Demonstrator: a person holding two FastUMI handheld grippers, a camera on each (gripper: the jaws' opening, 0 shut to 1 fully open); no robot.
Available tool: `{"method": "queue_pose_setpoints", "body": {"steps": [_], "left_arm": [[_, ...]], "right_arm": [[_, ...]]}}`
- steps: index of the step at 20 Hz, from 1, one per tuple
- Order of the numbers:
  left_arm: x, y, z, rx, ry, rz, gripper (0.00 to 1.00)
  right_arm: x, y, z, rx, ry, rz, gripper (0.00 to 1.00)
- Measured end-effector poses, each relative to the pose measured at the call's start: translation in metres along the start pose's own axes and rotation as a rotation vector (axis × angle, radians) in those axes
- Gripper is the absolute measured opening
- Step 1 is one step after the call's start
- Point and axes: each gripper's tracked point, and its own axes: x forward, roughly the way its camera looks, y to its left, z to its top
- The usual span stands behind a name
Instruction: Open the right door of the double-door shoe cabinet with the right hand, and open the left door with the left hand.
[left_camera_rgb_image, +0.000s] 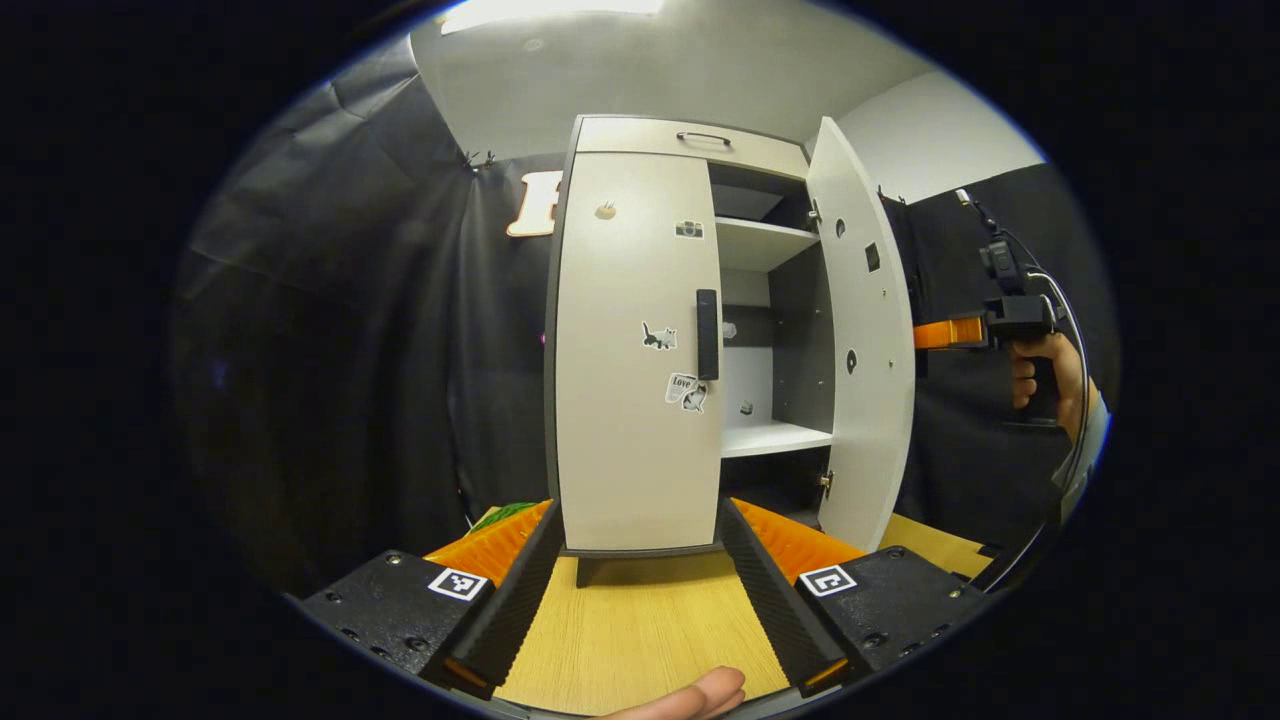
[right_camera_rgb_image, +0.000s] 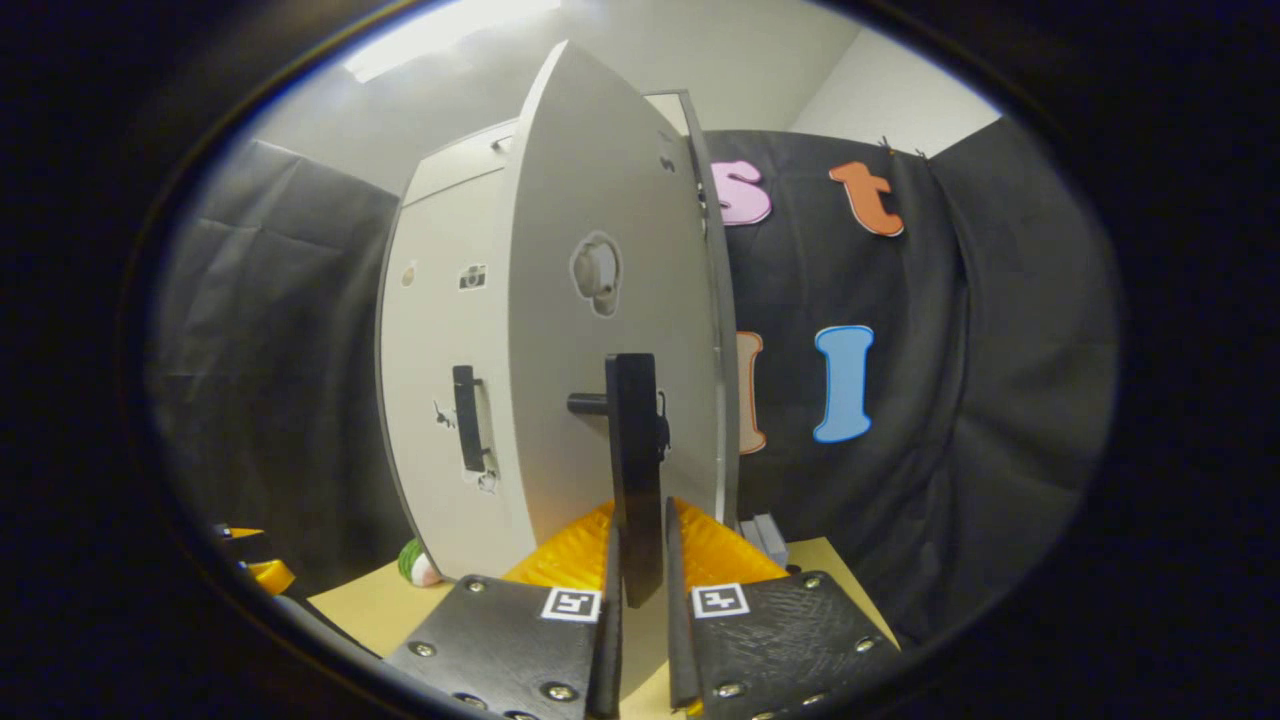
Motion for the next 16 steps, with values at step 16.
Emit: {"method": "queue_pose_setpoints", "body": {"steps": [16], "left_arm": [[0.017,-0.006,0.002,0.028,0.018,0.017,0.98]], "right_arm": [[0.003,-0.079,0.007,0.13,-0.032,-0.057,0.01]]}}
